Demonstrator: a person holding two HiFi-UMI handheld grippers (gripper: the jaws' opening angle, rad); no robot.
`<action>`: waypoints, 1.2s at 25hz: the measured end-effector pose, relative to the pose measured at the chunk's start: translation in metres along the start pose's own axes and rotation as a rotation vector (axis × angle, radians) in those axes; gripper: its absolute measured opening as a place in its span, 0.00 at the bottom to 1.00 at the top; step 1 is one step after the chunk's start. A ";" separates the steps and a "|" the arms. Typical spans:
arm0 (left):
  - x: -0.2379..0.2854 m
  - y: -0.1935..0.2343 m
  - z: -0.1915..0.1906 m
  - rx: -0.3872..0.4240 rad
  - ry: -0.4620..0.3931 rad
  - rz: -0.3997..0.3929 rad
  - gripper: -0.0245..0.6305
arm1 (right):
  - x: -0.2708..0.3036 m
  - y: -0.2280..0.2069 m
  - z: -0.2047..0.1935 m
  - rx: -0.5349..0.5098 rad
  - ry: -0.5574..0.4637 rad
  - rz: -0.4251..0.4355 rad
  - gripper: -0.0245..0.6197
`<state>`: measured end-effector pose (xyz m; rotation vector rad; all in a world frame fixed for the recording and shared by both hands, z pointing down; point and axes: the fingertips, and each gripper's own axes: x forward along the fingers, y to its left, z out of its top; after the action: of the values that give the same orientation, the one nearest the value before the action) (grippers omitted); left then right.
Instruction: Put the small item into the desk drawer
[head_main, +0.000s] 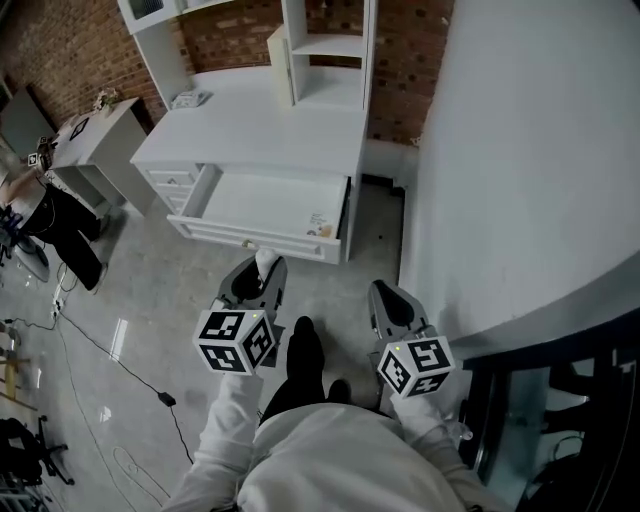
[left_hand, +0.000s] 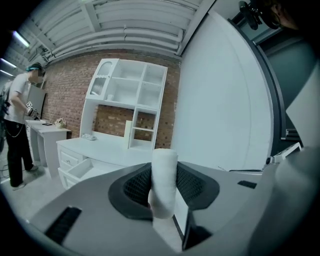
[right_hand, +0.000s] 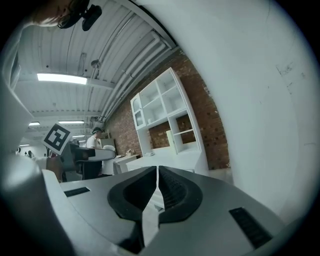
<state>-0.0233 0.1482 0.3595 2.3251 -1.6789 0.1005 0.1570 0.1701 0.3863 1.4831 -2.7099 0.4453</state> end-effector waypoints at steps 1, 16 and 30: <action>0.006 0.004 0.002 0.001 0.000 -0.001 0.26 | 0.006 -0.001 0.002 0.000 0.001 -0.002 0.08; 0.126 0.103 0.034 -0.037 0.014 -0.010 0.26 | 0.148 -0.034 0.035 -0.004 0.003 -0.041 0.08; 0.216 0.195 0.059 -0.032 0.039 -0.050 0.26 | 0.268 -0.054 0.064 -0.004 -0.031 -0.127 0.08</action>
<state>-0.1420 -0.1224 0.3835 2.3247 -1.5910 0.1081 0.0627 -0.0945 0.3786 1.6628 -2.6172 0.4144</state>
